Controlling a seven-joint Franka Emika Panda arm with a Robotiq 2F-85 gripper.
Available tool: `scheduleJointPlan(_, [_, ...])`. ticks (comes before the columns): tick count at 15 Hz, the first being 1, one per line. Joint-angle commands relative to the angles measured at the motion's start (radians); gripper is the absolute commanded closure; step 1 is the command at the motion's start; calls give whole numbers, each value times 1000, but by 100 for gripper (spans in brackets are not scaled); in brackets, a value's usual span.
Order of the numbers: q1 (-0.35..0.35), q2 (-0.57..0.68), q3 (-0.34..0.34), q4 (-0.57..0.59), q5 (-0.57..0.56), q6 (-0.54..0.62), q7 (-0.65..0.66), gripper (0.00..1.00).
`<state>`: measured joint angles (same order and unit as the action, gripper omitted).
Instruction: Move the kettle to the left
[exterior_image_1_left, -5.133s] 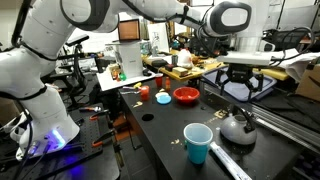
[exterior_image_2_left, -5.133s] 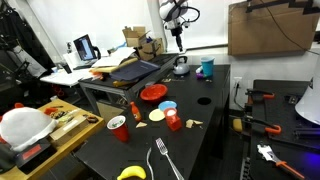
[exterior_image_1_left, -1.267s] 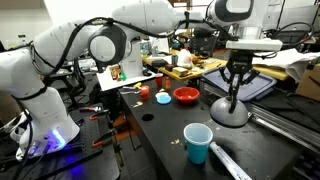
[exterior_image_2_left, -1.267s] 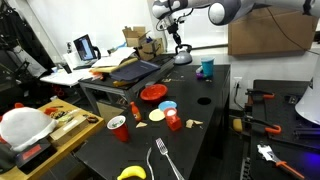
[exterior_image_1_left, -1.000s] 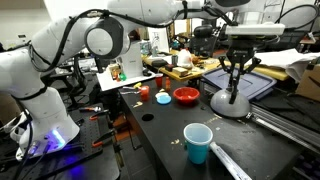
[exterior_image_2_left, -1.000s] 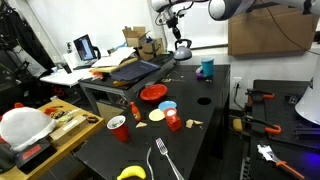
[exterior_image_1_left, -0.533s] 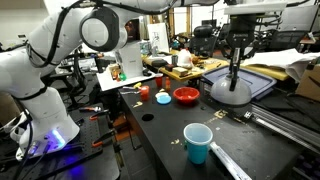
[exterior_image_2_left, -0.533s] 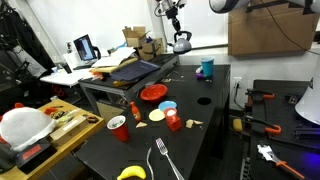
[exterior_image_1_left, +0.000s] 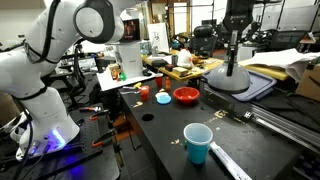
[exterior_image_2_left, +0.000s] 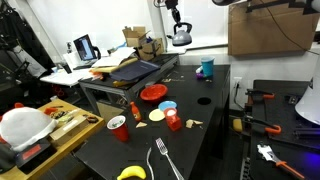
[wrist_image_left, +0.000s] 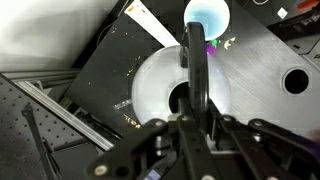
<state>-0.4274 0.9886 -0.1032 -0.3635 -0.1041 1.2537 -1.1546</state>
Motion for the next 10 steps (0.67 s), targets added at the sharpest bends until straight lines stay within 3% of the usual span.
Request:
scheduleJointPlan(1, [18, -65, -3, -27, -9, -58, 4, 95])
scheduleJointPlan(10, [80, -132, 22, -28, 6, -138, 3, 95])
